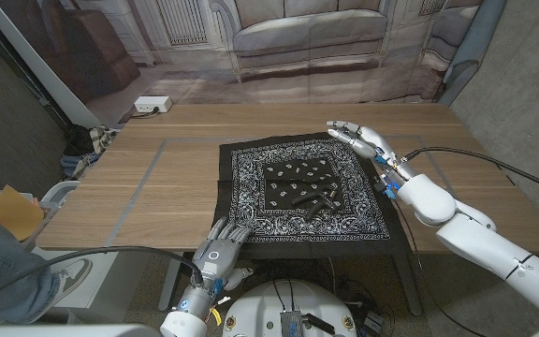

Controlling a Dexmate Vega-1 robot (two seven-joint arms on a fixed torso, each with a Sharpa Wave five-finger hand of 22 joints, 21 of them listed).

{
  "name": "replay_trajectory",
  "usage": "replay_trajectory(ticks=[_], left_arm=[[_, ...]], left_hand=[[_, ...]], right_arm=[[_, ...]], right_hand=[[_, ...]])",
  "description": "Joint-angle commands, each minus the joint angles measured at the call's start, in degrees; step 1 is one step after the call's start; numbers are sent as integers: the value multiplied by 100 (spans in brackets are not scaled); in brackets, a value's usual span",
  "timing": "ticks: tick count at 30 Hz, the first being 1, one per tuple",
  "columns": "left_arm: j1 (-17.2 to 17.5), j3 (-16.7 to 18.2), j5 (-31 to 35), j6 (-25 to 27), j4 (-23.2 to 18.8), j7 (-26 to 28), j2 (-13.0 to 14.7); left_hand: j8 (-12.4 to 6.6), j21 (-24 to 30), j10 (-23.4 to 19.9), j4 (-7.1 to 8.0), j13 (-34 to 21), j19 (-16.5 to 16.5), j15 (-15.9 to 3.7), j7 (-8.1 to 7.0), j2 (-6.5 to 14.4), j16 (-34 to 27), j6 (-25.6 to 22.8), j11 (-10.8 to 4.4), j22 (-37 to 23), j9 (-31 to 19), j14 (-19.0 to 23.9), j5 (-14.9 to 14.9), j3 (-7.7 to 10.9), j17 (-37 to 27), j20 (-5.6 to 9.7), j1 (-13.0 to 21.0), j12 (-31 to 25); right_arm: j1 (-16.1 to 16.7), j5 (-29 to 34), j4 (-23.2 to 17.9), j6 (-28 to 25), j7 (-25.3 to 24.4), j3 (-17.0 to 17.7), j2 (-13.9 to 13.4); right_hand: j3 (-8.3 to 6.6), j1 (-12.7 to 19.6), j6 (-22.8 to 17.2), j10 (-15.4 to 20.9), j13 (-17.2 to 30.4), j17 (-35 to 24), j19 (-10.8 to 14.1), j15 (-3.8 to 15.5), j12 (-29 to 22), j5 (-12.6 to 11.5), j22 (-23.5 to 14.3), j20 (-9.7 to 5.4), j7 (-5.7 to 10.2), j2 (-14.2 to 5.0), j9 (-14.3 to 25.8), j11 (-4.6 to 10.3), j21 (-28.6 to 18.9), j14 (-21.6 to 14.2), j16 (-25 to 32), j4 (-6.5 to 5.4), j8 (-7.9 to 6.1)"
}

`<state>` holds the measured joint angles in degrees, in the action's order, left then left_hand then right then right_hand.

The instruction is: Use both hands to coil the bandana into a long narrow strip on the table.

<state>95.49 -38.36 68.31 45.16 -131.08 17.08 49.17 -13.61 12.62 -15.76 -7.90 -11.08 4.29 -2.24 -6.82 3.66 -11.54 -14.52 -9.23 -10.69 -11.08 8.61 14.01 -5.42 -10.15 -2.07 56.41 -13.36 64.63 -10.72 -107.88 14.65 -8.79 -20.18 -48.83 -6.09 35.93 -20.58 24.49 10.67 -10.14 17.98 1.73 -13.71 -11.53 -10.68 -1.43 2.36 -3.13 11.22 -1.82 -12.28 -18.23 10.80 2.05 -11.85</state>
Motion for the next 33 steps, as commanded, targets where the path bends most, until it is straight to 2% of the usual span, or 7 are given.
replay_trajectory(ticks=[1, 11, 17, 22, 24, 32, 33], left_arm=[[-178, -173, -473, -47, 296, 670, -146], [-552, -286, -880, -349, 705, 1409, -271], [-655, -336, -1059, -452, 814, 1638, -214], [-738, -357, -1210, -463, 758, 1553, -136], [-751, -341, -1306, -504, 738, 1601, -121], [-795, -306, -1516, -594, 690, 1790, -50], [-790, -300, -1525, -581, 681, 1811, -40]], left_hand=[[-57, 32, -171, -23, -9, -57, -450, 10, 41, -42, -170, -25, 4, -19, 110, 20, 42, -11, -9, 77, -54], [-128, 41, -440, 10, -8, -150, -492, 15, 118, -67, -475, -59, 4, -20, 310, 1, 67, -13, -5, 141, -100], [-210, 52, -730, 26, -5, -251, -533, -78, 218, -83, -830, -80, 5, -18, 510, -14, 113, -13, 10, 235, -141], [-305, 37, -1103, 76, -2, -304, -561, -185, 272, -74, -1261, -139, 5, -11, 650, -40, 113, -13, 33, 249, -182], [-375, 17, -1385, 112, -1, -307, -589, -249, 268, -72, -1575, -249, 5, -3, 728, -62, 84, -14, 54, 223, -193], [-571, 21, -2157, 131, -10, -446, -645, -334, 329, -118, -2393, -289, 6, 12, 1120, -67, 84, -16, 37, 313, -239], [-583, 21, -2233, 133, -12, -456, -647, -328, 351, -118, -2445, -285, 5, 12, 1144, -65, 94, -17, 32, 326, -249]], right_arm=[[73, 4, -48, -30, -81, 18, -3], [160, -29, -92, -64, -125, 69, -42], [237, -15, -168, -101, -197, 130, -84], [287, -25, -195, -119, -236, 168, -105], [297, -25, -193, -120, -250, 174, -104], [300, -47, -144, -111, -248, 162, -85], [290, -41, -144, -127, -241, 158, -90]], right_hand=[[19, -54, -64, 39, 8, -16, 52, -9, 3, 15, -6, 8, -3, -4, -3, -20, 7, -35, 3, 12, 12], [20, -67, -82, 45, 9, -16, 55, -5, 11, 18, -6, 11, 4, -4, -2, 1, 11, -42, 0, 18, 10], [23, -78, -89, 47, 9, -17, 56, -10, 14, 19, -6, 15, 3, -4, -2, 3, 12, -41, -2, 18, 10], [26, -89, -89, 51, 10, -18, 58, -12, 17, 21, -7, 13, 12, -4, -2, 10, 14, -42, -3, 17, 12], [26, -92, -86, 54, 10, -18, 58, -10, 17, 21, -7, 15, 10, -4, -2, 9, 14, -47, -1, 18, 14], [30, -110, -84, 51, 10, -19, 54, -7, 23, 23, -7, 16, 1, -5, -2, 13, 18, -42, -5, 16, 18], [33, -120, -86, 73, 11, -20, 53, -8, 19, 24, -7, 18, 2, -5, -2, -47, 21, -41, -7, 16, 20]])
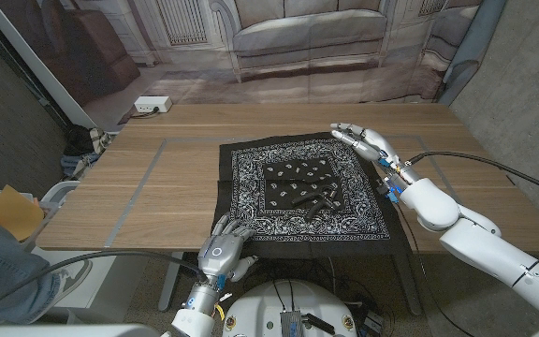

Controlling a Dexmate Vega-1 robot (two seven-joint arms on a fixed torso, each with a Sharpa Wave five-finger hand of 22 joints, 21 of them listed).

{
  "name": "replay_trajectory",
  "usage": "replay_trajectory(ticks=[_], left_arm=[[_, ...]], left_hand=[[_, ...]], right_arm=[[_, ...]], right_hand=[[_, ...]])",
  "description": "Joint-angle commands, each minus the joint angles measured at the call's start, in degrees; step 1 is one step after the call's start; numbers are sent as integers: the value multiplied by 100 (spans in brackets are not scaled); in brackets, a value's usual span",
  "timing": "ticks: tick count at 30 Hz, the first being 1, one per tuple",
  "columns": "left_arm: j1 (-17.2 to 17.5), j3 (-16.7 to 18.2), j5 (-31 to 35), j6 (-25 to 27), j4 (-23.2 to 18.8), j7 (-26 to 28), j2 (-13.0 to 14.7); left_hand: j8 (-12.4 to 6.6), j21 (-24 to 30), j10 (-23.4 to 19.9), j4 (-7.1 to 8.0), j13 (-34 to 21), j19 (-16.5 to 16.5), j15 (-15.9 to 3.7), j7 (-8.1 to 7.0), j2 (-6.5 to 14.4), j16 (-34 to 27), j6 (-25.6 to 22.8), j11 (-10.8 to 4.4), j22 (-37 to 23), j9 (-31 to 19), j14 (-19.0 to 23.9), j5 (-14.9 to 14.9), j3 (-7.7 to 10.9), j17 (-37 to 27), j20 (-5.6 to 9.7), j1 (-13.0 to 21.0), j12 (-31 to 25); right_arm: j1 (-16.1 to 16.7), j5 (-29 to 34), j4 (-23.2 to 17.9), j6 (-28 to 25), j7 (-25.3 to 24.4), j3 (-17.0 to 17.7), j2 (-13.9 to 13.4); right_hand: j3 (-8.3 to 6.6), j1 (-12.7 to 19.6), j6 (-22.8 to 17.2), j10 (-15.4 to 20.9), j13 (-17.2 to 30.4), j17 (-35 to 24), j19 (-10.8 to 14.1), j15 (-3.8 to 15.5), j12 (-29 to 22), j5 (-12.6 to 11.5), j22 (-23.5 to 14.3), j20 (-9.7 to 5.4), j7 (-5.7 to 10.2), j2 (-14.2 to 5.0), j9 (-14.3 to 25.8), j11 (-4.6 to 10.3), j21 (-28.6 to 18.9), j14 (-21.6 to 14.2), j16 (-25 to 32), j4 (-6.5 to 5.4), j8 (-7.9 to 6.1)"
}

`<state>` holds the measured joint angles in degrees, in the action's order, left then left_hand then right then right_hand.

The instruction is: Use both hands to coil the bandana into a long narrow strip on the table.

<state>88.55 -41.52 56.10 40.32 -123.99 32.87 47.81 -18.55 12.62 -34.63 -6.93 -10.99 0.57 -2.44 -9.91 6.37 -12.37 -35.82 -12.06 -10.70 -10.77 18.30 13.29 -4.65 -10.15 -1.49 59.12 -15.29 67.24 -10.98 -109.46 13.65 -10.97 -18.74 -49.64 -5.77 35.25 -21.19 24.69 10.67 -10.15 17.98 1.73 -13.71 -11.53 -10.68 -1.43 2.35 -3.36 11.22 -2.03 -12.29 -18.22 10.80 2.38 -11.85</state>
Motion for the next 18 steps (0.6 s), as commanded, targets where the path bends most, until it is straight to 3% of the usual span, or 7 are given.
replay_trajectory(ticks=[1, 7, 9, 14, 18], left_arm=[[-87, 29, -330, -95, -41, 252, 110], [-82, 148, -505, -105, -121, 364, 185], [-98, 189, -557, -133, -141, 407, 216], [-114, 305, -622, -74, -226, 429, 319], [-160, 395, -682, -62, -283, 445, 379]], left_hand=[[-120, 22, -574, 40, -27, -116, -639, -13, 141, -30, -453, 13, 7, -19, 232, 12, 47, -18, -22, 99, -92], [-275, 51, -1152, 76, -39, -309, -677, 78, 445, -64, -1085, -4, 3, -20, 616, 34, 290, -32, -29, 330, -76], [-321, 56, -1369, 132, -46, -364, -684, 103, 532, -69, -1273, -8, 0, -28, 750, 50, 510, -41, -33, 455, -65], [-480, 78, -1803, 260, -54, -497, -712, 191, 510, -76, -1737, -5, -3, -37, 1020, 23, 882, -42, 15, 605, -57], [-487, 83, -1862, 303, -59, -530, -708, 230, 503, -80, -1768, -6, -4, -36, 1102, 8, 973, -43, 3, 626, -31]], right_arm=[[19, -2, 15, -32, -17, 11, -19], [0, -4, 0, -91, 6, 17, -55], [2, -19, -2, -111, 3, 18, -54], [8, -26, 1, -131, -21, 22, -48], [18, -46, -10, -185, -24, 27, -63]], right_hand=[[1, -57, -25, 35, 10, -19, 53, -4, 29, 25, -7, 18, 2, 16, -3, 49, 23, -42, -8, -15, 21], [1, -65, -29, 37, 11, -19, 55, -7, 34, 25, -8, 16, 3, 14, -2, 10, 24, -43, -9, -11, 22], [2, -68, -25, 44, 11, -19, 53, -7, 33, 25, -8, 17, 3, 13, -2, 24, 26, -42, -10, -11, 25], [2, -74, -31, 39, 11, -19, 53, -9, 38, 26, -8, 17, 5, 12, -2, 35, 27, -47, -10, -9, 24], [3, -78, -30, 41, 11, -19, 53, -10, 40, 26, -8, 21, 5, 12, -2, 38, 28, -47, -10, -7, 25]])
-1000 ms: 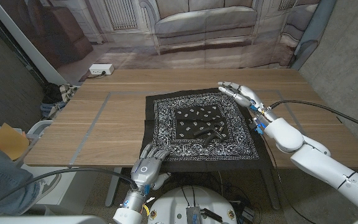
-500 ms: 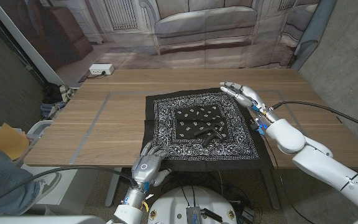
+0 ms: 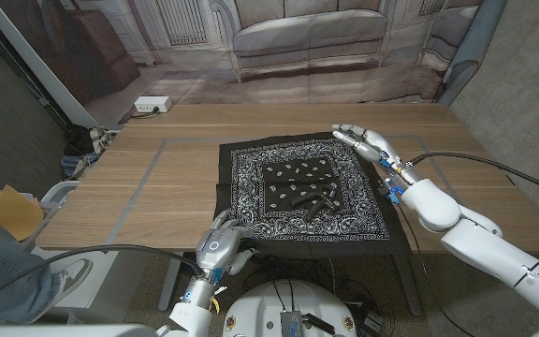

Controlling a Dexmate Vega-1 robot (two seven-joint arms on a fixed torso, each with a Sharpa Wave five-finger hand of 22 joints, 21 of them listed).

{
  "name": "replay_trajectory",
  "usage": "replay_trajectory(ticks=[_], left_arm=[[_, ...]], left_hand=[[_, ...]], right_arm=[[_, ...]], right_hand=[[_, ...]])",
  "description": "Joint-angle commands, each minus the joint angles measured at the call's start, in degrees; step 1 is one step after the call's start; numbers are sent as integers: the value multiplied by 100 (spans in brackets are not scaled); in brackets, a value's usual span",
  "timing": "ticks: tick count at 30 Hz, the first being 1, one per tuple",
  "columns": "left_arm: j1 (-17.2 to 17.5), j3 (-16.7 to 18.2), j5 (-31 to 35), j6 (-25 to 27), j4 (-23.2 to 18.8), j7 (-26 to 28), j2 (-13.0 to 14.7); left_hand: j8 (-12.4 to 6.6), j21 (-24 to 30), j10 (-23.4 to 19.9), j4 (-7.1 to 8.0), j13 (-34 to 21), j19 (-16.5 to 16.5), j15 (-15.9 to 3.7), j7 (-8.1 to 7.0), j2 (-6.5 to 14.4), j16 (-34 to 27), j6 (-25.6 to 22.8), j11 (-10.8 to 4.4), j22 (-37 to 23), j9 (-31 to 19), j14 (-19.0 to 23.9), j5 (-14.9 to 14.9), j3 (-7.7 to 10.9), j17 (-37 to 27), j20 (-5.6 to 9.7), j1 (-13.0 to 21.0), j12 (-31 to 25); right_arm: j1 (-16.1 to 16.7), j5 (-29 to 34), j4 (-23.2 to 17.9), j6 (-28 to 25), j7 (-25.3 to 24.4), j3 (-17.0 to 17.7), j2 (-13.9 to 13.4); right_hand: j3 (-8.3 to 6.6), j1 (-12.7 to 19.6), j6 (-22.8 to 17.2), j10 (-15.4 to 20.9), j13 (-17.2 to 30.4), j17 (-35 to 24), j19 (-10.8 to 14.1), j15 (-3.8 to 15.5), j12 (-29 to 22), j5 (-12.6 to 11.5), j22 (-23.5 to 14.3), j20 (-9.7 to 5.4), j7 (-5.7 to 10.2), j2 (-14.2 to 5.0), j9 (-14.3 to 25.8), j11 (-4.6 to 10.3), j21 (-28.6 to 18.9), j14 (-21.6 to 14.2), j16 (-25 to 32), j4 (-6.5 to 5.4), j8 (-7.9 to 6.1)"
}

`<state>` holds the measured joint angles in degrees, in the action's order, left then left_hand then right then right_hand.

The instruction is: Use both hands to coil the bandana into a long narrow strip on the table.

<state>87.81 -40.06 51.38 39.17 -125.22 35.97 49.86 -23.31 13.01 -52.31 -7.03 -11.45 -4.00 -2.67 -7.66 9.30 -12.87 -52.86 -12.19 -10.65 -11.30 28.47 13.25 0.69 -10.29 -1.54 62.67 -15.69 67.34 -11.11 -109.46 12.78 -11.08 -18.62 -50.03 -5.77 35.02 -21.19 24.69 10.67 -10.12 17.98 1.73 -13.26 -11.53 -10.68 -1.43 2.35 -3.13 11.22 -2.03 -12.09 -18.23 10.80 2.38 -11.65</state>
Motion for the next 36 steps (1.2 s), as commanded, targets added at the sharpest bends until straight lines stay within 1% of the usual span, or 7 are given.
replay_trajectory(ticks=[1, 6, 12, 26, 29, 32, 36], left_arm=[[-104, 269, -227, 40, -170, 145, 185], [-227, 349, -294, -6, -235, 66, 266], [-347, 427, -430, -98, -332, -113, 370], [-553, 588, -636, -456, -417, -360, 620], [-580, 611, -647, -493, -448, -389, 634], [-631, 631, -666, -546, -465, -480, 674], [-654, 680, -715, -572, -510, -594, 724]], left_hand=[[-19, 50, -117, 325, -14, -96, -681, 2, 204, -31, -92, 7, -9, 18, 106, 6, 462, -29, 27, 274, 14], [-37, 48, -197, 365, -23, -115, -662, 38, 188, -21, -151, 9, -9, 21, 154, -13, 536, -28, 26, 286, 27], [-42, 47, -245, 415, -31, -144, -664, 63, 166, 2, -187, 10, -9, 24, 200, -43, 629, -24, 24, 298, 71], [-56, 34, -362, 470, -40, -168, -665, 68, 112, 38, -265, 13, -6, 31, 278, -101, 749, -14, 52, 314, 128], [-52, 27, -379, 485, -45, -166, -658, 76, 103, 54, -266, 14, -6, 32, 283, -117, 781, -12, 38, 318, 149], [-47, 23, -393, 493, -52, -167, -651, 90, 95, 65, -262, 13, -5, 33, 284, -126, 799, -11, 26, 319, 158], [-53, 19, -410, 503, -58, -172, -663, 78, 77, 74, -292, 14, -5, 35, 301, -142, 823, -9, 42, 321, 175]], right_arm=[[14, -36, -20, -120, -18, 19, -31], [63, -39, -47, -150, -84, 53, -42], [142, -24, -97, -207, -175, 98, -71], [645, 45, -395, -361, -626, 330, -139], [892, 179, -571, -461, -849, 428, -204], [1243, 440, -810, -508, -1194, 555, -258], [1819, 952, -1248, -718, -1650, 749, -410]], right_hand=[[3, -56, -29, 42, 11, -21, 53, -9, -6, 26, -8, 17, 4, -11, -2, 38, 8, -46, -11, -6, 6], [4, -60, -26, 33, 11, -20, 51, -10, 1, 26, -8, 19, 0, -9, -2, 68, 9, -39, -14, -3, 9], [3, -61, -21, 31, 11, -20, 46, -13, 5, 25, -8, 23, 3, -10, -2, 39, 13, -40, -15, 2, 12], [-5, -39, -7, 17, 12, -14, 29, -21, 19, 20, -8, 29, 7, -4, -2, 60, 22, -17, -27, 35, 19], [-6, -38, 8, -16, 12, -14, 23, -18, 34, 19, -8, 41, 12, -2, -2, 95, 25, 2, -34, 41, 25], [-40, 70, 5, -30, 13, -5, 80, -2, 44, 7, -4, 150, 70, 8, -2, 186, 7, 46, -48, 123, 22], [-64, 150, -16, -30, 14, 0, 128, 11, 46, -2, -2, 129, 73, 18, -2, 216, -6, 85, -58, 183, 13]])
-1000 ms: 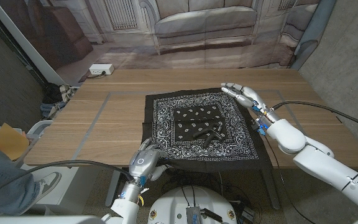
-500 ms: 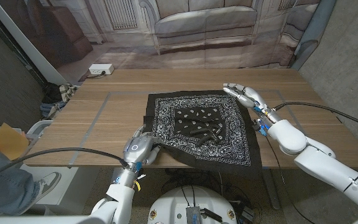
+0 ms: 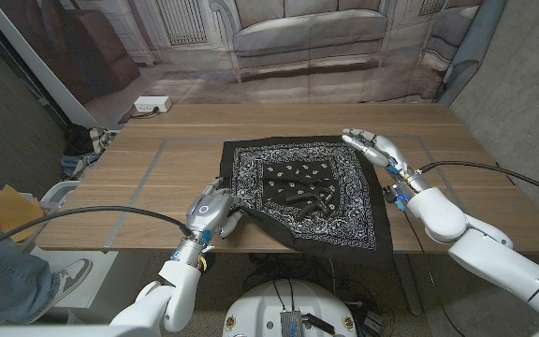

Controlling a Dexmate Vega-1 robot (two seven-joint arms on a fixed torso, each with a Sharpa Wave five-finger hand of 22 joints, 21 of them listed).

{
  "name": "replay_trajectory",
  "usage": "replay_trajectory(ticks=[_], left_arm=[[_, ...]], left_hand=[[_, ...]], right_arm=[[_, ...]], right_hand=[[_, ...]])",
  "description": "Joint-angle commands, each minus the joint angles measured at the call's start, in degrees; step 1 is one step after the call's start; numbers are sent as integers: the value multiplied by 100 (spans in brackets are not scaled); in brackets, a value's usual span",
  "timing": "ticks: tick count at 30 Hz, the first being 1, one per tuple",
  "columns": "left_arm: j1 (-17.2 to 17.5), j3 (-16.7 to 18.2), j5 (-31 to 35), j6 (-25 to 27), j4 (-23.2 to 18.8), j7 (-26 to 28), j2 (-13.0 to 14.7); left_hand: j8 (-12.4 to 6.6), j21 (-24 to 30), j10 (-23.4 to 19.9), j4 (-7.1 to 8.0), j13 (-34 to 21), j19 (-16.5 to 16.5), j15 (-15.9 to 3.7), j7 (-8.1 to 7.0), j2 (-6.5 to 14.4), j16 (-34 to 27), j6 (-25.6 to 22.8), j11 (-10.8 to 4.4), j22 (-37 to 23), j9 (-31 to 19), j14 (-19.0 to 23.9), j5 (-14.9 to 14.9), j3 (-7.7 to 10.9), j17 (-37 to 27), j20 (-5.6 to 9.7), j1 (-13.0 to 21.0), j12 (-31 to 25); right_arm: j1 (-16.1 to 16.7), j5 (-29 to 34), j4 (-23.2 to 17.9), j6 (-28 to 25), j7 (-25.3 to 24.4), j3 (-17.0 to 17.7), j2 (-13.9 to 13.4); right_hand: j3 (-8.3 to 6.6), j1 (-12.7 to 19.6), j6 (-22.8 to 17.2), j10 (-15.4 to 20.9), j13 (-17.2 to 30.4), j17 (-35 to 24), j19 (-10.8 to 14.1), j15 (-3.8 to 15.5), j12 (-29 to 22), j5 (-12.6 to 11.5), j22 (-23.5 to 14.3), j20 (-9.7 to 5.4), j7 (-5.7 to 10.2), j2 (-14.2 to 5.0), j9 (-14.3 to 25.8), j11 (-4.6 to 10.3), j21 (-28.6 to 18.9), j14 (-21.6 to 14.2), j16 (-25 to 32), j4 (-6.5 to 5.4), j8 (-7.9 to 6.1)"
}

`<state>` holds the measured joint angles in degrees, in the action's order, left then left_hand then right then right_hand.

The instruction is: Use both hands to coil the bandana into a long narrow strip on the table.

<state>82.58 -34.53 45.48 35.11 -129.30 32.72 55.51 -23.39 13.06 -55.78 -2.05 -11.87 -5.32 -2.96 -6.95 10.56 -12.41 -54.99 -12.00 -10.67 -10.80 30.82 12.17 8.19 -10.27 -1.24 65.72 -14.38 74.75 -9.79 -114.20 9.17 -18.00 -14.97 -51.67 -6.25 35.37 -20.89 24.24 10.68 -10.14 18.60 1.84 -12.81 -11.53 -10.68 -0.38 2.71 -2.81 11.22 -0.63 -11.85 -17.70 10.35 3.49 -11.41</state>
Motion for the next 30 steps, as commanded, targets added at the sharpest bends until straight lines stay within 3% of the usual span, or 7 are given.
replay_trajectory(ticks=[1, 10, 20, 26, 30], left_arm=[[-127, 144, -146, -169, -117, -284, 170], [-146, 249, -287, -319, -143, -307, 228], [-284, 277, -232, -562, -111, -466, 373], [-347, 296, -222, -660, -67, -518, 373], [-408, 301, -231, -773, -12, -530, 363]], left_hand=[[-47, 12, -71, 8, -15, -41, -630, 12, -56, 32, -90, -5, -3, -14, 71, -40, 82, -9, 4, 16, 53], [-40, 1, -104, 25, -22, -42, -628, 16, -79, 57, -102, -4, -2, -11, 74, -66, 125, -7, -25, 18, 86], [-28, -15, -116, 44, -34, -31, -603, 21, -91, 76, -105, -1, -2, -8, 79, -87, 174, -7, -67, 18, 126], [-31, -18, -128, 48, -43, -34, -610, 26, -100, 82, -124, -3, -1, -7, 84, -94, 191, -7, -60, 19, 134], [-28, -21, -138, 52, -49, -39, -610, 13, -112, 89, -132, -3, -1, -7, 84, -101, 208, -6, -58, 20, 145]], right_arm=[[1225, 995, -879, -438, -1083, 420, -283], [2325, 2952, -1558, -1481, -2307, 461, -453], [3421, 3974, -1842, -2315, -3054, 486, -529], [3514, 4674, -1806, -3024, -3303, -30, -436], [3443, 4733, -1671, -3093, -3522, -344, -313]], right_hand=[[-21, 131, -48, 17, 13, 2, 75, 19, 1, -3, -1, 16, 40, -13, -2, 78, -31, 37, -14, 83, -12], [-72, 299, -111, 38, 15, 7, 122, 134, -2, -35, 2, -94, 116, 8, -1, 237, -35, 48, -8, 207, -32], [-141, 521, -127, 29, 17, 7, 199, 279, 6, -90, 4, -231, 312, 39, 4, 463, -45, 39, 3, 362, -33], [-161, 598, -58, -42, 18, 5, 212, 326, 33, -113, 4, -264, 389, 60, 6, 502, -41, 69, -8, 413, -5], [-174, 646, -40, -63, 19, 5, 195, 340, 41, -128, 5, -294, 422, 71, 7, 502, -30, 86, -11, 441, 0]])
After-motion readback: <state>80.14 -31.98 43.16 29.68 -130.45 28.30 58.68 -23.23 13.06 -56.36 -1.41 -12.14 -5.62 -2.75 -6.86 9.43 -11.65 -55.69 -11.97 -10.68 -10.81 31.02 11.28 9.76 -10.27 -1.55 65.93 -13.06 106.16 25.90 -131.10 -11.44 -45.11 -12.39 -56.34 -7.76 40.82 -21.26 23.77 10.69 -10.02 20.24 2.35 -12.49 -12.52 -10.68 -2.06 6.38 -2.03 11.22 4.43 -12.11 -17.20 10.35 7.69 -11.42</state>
